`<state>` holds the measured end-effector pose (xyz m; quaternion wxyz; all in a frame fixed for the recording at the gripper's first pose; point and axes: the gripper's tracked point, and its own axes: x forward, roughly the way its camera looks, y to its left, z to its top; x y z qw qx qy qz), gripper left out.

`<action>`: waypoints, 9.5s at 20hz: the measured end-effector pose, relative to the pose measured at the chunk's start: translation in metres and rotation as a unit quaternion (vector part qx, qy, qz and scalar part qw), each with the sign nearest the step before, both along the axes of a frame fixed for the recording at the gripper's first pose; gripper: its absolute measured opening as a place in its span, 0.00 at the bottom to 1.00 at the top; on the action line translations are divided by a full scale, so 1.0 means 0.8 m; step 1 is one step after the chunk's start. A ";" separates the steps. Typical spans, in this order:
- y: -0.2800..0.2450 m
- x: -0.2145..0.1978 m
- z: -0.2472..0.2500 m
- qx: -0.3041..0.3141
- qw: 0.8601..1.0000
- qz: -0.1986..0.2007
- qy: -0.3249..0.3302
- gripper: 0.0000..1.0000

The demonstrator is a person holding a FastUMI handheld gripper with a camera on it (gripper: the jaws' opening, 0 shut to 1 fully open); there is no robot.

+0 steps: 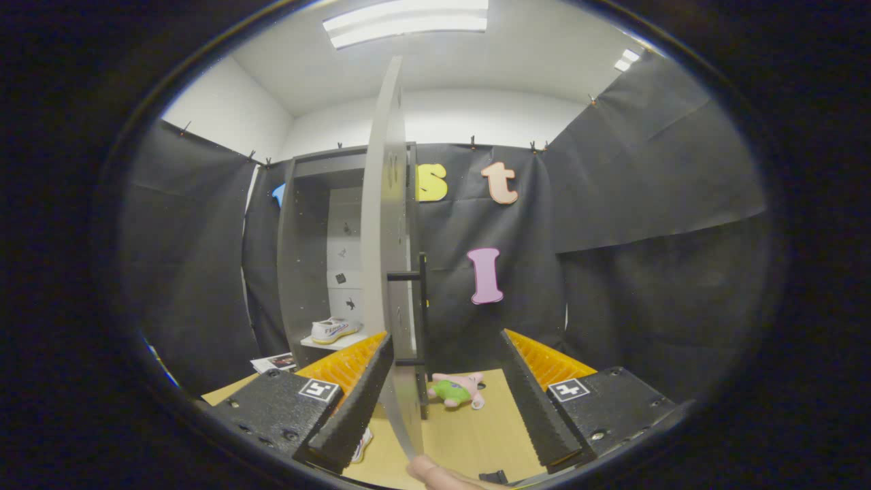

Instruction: Open the shoe cabinet door, grab the shoes and put them into the shoe cabinet, then close the shoe cabinet door.

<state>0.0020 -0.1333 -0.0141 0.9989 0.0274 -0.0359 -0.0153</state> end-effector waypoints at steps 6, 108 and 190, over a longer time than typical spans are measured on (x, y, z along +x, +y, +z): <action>0.062 -0.019 -0.038 -0.005 1.000 0.004 -0.014 1.00; 0.261 0.574 -0.068 -0.095 0.973 0.025 0.208 0.07; -0.219 0.037 0.052 -0.003 0.998 0.030 0.052 1.00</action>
